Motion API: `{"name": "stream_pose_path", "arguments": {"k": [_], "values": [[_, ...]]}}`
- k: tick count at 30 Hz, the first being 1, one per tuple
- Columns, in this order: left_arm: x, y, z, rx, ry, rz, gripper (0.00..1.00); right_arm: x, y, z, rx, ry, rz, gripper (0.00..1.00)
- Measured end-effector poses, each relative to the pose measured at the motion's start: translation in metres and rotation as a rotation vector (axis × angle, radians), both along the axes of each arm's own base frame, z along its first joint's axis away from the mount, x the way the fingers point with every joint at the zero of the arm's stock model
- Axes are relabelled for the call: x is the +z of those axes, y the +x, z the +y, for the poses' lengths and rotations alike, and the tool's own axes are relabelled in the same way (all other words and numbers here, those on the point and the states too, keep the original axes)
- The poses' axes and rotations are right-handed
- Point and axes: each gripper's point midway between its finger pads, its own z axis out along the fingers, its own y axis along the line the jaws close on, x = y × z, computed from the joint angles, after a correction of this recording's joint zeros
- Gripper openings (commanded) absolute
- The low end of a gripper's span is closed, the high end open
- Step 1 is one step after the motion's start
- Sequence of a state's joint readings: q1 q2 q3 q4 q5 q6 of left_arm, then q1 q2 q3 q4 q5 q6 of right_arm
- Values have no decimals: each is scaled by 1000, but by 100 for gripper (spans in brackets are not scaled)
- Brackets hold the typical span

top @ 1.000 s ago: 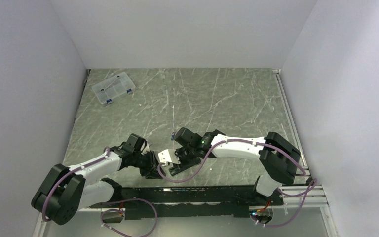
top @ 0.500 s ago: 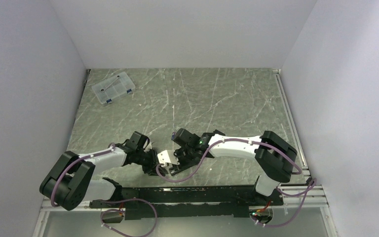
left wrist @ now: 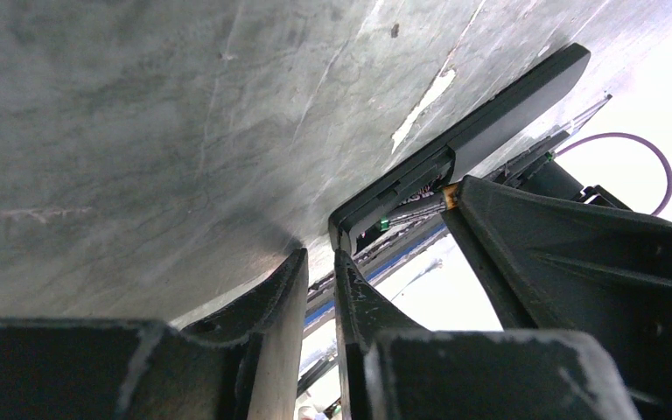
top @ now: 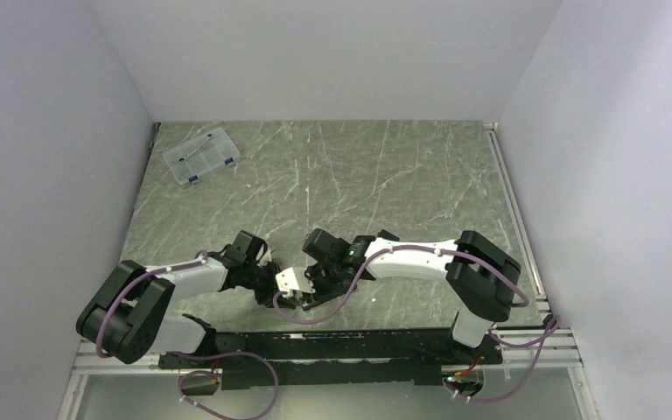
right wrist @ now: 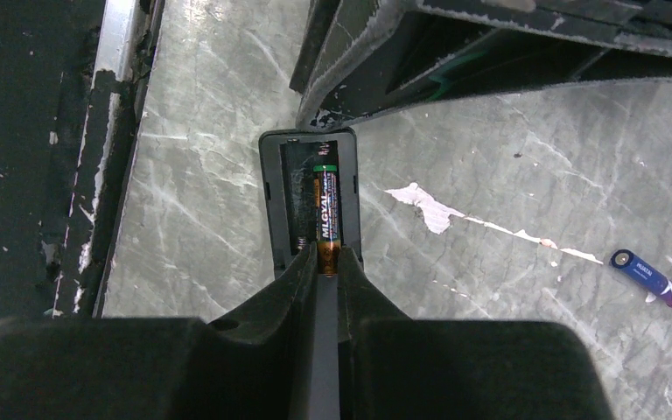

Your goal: Load the batteries into the remote control

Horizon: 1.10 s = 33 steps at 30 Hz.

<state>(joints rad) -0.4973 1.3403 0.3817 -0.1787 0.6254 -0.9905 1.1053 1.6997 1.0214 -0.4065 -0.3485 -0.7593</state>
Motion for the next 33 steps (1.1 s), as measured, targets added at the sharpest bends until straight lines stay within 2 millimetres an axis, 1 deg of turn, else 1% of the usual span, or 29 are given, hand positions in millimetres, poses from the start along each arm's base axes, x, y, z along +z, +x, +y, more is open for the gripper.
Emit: {"name": "stream_pose_path", "arguments": {"k": [3,8,12,23,33], "values": [[0,1,-1,-1,-3,0,26,-2,-1,2,3,-7,1,0],[2,5,-3,-2,-4,-4,34,-4,-1,3,0,-15,2,0],[4,9,-5,0,-6,-12,37,-3,-1,4,-9,-14,4,0],[4,10,-5,1,-7,-15,37,-2,0,4,-49,-18,12,0],[3,18,-11,23,-26,-15,31,-1,0,6,-104,-16,34,0]]}}
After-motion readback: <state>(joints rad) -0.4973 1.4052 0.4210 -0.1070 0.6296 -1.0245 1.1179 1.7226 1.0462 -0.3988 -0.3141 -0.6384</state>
